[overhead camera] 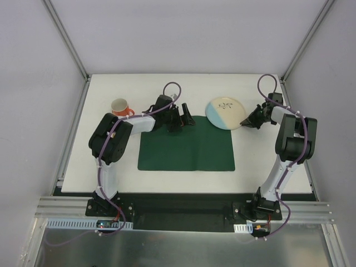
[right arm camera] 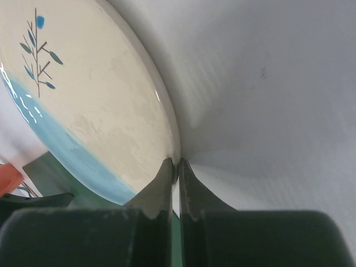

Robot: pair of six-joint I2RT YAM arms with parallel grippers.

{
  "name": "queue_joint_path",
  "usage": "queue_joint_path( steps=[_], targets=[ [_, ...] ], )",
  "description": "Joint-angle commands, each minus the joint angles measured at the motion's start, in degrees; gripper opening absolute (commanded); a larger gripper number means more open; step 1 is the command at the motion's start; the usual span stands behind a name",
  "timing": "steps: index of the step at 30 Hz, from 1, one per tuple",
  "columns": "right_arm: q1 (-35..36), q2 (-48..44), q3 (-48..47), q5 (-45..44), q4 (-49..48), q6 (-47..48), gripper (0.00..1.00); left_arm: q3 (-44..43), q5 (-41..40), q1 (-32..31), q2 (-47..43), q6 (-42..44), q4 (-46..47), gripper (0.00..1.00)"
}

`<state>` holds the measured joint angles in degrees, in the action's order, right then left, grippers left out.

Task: Set the dinner table for one person
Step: Move the plate onto the napkin.

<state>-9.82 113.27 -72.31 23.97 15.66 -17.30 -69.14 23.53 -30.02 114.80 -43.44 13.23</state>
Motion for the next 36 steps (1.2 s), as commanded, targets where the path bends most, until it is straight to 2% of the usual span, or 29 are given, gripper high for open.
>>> queue_joint_path(
  steps=[1,9,20,27,36],
  targets=[
    [4.8,-5.9,-1.8,0.5,6.0,-0.9,0.01,-2.6,0.1,-1.4,4.1,-1.1,-6.3,0.99],
    [9.6,-13.0,-0.8,1.9,9.6,-4.6,0.01,-5.9,-0.1,-1.4,5.4,-1.6,-8.0,0.99],
    [16.9,-22.1,11.3,1.9,11.3,-6.4,0.01,-6.4,-1.3,-1.4,6.0,-1.6,-8.4,0.99],
    [22.3,-23.4,15.0,0.6,11.0,-7.3,0.01,-8.2,-1.6,-1.6,6.8,-1.9,-8.5,0.99],
    [27.1,-19.9,14.0,-0.9,9.5,-8.4,0.01,-6.4,-1.8,-2.4,4.8,-2.5,-8.7,0.99]
  ],
)
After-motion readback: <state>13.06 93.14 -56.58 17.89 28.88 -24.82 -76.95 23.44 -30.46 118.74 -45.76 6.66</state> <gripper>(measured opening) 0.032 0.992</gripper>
